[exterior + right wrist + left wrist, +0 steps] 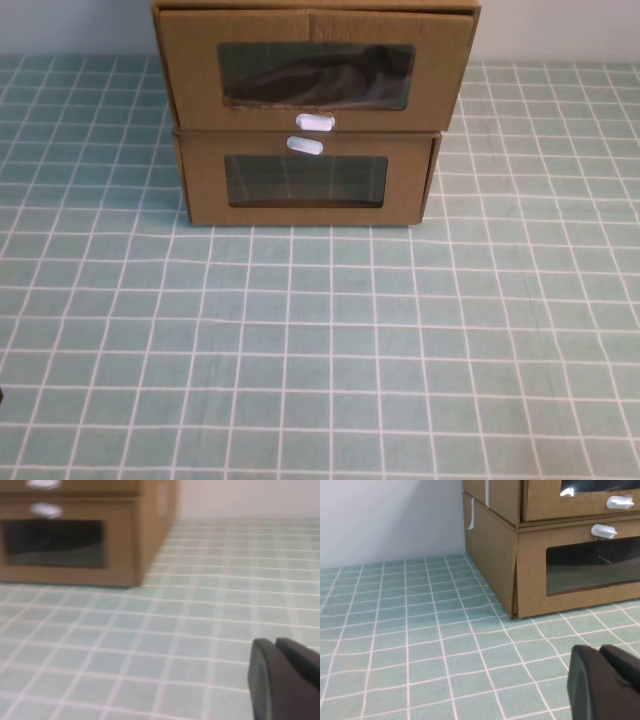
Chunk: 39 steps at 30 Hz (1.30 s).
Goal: Close the shoe box
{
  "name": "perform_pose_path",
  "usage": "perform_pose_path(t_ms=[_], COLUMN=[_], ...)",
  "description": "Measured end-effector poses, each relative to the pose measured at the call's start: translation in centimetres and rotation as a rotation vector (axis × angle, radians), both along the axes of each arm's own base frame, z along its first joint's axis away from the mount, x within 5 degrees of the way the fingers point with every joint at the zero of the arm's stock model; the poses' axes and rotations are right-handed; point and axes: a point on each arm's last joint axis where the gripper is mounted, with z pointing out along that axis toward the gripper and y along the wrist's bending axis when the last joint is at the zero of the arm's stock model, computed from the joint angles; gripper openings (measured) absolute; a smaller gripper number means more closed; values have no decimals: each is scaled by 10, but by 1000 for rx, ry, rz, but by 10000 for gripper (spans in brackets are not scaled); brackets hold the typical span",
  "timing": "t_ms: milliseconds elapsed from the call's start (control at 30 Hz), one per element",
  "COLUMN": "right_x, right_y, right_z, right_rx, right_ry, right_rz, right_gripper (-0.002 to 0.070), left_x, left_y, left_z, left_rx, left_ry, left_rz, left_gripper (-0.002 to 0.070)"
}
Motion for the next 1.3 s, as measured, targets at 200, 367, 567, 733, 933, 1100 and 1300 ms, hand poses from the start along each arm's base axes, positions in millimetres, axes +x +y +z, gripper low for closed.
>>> perform_pose_path(t_ms=[200,367,567,733,933,1100,1300], right_x=[0,0,-1,-1,-3,-4,-4], right_y=[-7,-7,-7,-7,-4,-3,-3], right_z=[2,1,-3,-5,-12,-14,-14], right_rx=[102,116,112,103,62,54,55], right_ry=[-9,3,40,66,142,166,166], right_rz=[-138,-145,-147,-146,-112,-98,-97], right_gripper=[-11,-11,-11,-11,-11,-11,-11], left_x=[0,0,0,0,0,0,0], left_y=[0,0,0,0,0,0,0], left_z=[0,0,0,0,0,0,0], left_rx=[0,0,0,0,0,0,0], left_ry=[0,0,0,0,0,0,0], left_rz=[0,0,0,0,0,0,0], left_gripper=[-5,-5,-5,-5,-5,-5,-5])
